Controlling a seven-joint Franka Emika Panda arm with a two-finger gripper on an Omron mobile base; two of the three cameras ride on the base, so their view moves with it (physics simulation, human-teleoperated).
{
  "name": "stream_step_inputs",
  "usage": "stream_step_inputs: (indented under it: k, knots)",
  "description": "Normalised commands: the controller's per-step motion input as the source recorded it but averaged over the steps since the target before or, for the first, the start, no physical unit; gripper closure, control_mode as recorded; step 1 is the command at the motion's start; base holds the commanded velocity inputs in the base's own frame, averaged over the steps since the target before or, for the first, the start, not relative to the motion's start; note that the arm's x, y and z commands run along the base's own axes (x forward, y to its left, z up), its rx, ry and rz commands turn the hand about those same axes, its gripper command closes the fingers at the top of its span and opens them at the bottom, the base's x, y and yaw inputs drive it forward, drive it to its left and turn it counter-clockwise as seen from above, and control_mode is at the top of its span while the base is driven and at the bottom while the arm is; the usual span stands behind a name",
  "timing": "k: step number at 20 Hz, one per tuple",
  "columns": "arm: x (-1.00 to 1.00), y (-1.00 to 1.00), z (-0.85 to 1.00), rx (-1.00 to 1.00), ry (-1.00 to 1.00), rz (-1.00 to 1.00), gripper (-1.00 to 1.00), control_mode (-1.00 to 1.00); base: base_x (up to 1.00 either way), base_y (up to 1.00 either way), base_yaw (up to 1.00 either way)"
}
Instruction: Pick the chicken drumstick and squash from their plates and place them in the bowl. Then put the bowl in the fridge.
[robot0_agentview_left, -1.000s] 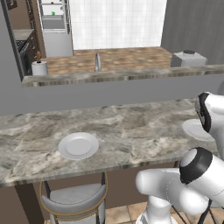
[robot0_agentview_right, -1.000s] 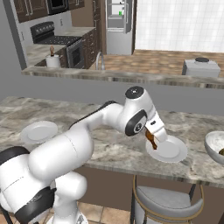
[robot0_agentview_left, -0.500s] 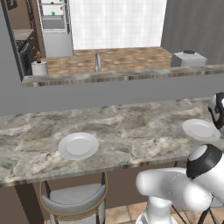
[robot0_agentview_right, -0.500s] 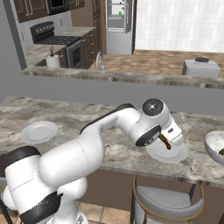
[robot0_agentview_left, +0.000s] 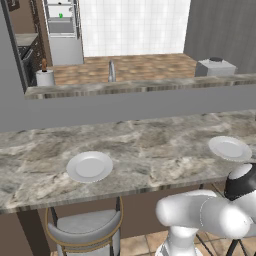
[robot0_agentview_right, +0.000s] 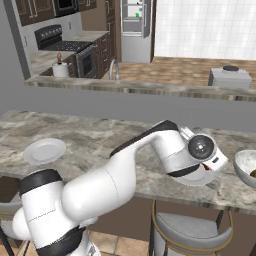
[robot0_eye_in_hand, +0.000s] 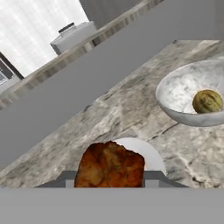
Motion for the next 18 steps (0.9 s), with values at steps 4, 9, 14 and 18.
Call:
stream_step_inputs:
  k: [4,9,14,18]
  knots:
    - [0.0,-0.36,0.17,-0.01,-0.03,0.07,1.0,-1.0,0.0,0.0,0.0]
    - [0.02,-0.35,0.26,-0.1,0.1,0.0,1.0,-1.0,0.0,0.0,0.0]
    - [0.01,-0.37,0.25,-0.09,0.26,0.0,1.0,-1.0,0.0,0.0,0.0]
    - [0.0,-0.25,-0.01,-0.03,0.07,0.02,1.0,-1.0,0.0,0.0,0.0]
